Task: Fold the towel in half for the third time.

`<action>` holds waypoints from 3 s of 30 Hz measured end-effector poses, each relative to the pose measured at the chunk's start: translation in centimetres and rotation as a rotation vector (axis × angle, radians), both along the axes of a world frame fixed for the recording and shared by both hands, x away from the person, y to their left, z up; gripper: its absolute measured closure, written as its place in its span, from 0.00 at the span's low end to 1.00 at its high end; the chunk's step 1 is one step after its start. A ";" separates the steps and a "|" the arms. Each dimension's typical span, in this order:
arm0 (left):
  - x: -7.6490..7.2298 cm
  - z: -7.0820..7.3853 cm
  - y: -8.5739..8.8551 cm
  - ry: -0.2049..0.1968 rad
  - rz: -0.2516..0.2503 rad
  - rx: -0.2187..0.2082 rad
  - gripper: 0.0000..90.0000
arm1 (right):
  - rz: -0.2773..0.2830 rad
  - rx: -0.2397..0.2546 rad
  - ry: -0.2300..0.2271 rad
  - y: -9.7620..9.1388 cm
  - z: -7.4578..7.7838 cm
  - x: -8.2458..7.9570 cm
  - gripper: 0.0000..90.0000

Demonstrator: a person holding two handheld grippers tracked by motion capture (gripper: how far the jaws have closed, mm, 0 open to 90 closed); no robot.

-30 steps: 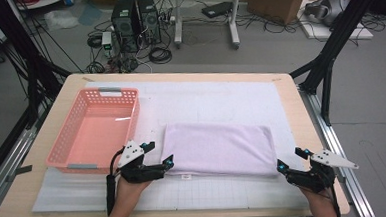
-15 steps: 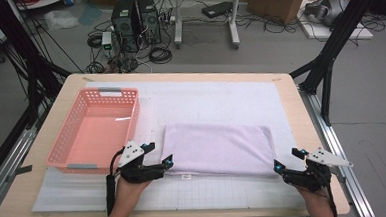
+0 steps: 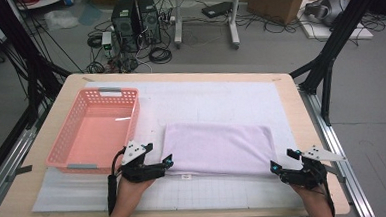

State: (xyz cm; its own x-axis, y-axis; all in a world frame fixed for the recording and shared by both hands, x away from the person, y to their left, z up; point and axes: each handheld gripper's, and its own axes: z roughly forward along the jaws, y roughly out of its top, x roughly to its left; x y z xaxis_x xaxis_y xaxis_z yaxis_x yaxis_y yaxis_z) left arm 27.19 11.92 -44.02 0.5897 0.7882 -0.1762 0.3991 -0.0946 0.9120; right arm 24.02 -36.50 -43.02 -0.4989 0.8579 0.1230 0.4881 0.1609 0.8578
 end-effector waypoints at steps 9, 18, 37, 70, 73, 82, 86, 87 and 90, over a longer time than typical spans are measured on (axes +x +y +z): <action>0.6 -0.6 -0.9 0.095 0.026 0.074 0.42 | 0.035 0.016 -0.011 1.2 0.6 0.3 0.20; 0.9 -1.0 -1.5 0.146 0.027 0.122 0.45 | 0.070 0.001 -0.031 2.9 1.4 0.2 0.23; 0.9 -1.3 -1.7 0.215 -0.026 0.118 0.87 | 0.198 -0.030 -0.010 10.2 3.0 6.3 0.23; 0.8 -1.4 -0.8 0.264 -0.029 0.024 0.89 | 0.434 -0.268 0.181 26.7 1.4 19.0 0.39; 0.8 -1.4 -0.7 0.268 -0.029 0.017 0.89 | 0.462 -0.276 0.194 27.7 1.0 19.3 0.48; 0.9 -1.5 -0.4 0.284 -0.028 -0.001 0.89 | 0.552 -0.294 0.220 28.5 0.0 19.9 0.75; 0.9 -1.5 -0.3 0.293 -0.029 -0.001 0.89 | 0.551 -0.275 0.249 28.4 0.1 19.9 0.90; 0.9 -1.5 -0.3 0.293 -0.028 -0.002 0.89 | 0.549 -0.277 0.248 28.5 0.2 19.8 0.91; 0.8 -1.0 0.1 0.305 -0.045 -0.004 0.90 | 0.550 -0.279 0.236 28.7 0.5 19.5 0.92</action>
